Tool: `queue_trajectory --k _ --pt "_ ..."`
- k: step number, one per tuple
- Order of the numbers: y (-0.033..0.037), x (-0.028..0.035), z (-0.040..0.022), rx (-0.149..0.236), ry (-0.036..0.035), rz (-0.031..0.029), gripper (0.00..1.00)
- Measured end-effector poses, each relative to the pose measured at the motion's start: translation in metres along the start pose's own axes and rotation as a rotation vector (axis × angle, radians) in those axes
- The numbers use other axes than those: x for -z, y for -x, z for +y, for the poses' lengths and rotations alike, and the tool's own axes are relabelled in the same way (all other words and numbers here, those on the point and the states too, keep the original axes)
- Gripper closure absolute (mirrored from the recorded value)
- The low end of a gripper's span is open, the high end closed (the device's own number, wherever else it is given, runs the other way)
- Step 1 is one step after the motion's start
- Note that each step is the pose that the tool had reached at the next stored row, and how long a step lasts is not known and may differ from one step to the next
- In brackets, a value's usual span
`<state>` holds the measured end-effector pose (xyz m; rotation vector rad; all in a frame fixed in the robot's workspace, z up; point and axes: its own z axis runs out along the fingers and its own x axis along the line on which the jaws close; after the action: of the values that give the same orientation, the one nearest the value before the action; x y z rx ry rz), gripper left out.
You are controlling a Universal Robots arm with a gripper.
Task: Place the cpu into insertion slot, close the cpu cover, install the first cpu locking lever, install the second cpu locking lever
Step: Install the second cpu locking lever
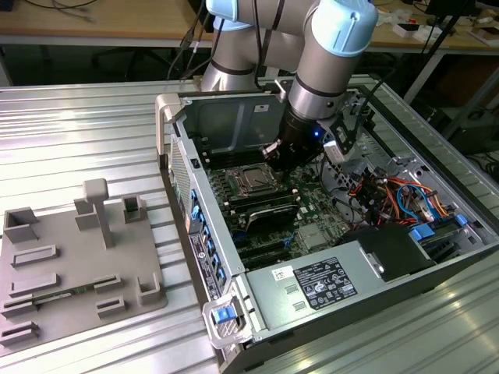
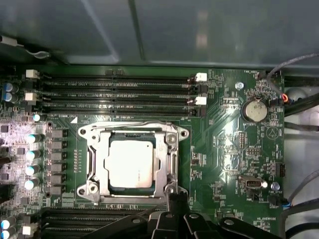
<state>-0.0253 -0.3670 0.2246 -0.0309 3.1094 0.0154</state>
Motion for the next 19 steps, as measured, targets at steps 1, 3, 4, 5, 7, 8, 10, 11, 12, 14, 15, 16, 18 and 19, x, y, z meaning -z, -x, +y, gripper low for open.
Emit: queue_trajectory --k 1,3,4,5,7,8,10,11,12,14,15,16,18,19 --pt "0.0 0.0 0.0 0.0 -0.0001 0.0001 0.89" --pt "-0.0001 0.0001 -0.0042 0.0 -0.0001 0.0001 0.89" --pt "-0.0002 0.0001 -0.0084 0.0 -0.0001 0.0001 0.89" --pt "-0.0001 0.0001 -0.0085 0.0 -0.0001 0.0001 0.89" --pt "-0.0001 0.0001 -0.0086 0.0 -0.0001 0.0001 0.89" --pt "-0.0002 0.0001 -0.0086 0.0 -0.0001 0.0001 0.89" --pt "-0.0002 0.0001 -0.0087 0.0 -0.0001 0.0001 0.89" --pt "-0.0006 0.0002 -0.0087 0.0 -0.0002 0.0001 0.89" --pt "-0.0009 0.0002 -0.0087 0.0 -0.0001 0.0002 0.89" --pt "-0.0013 0.0004 -0.0086 0.0 -0.0001 0.0041 0.89" --pt "-0.0019 0.0004 -0.0086 0.0 -0.0001 0.0052 0.89" --pt "-0.003 0.0004 -0.0085 0.0 0.0 0.0062 0.89" --pt "-0.006 0.0005 -0.0085 0.0 0.0001 0.0068 0.89" --pt "-0.0087 0.0006 -0.0085 0.0 0.0 0.0069 0.89"
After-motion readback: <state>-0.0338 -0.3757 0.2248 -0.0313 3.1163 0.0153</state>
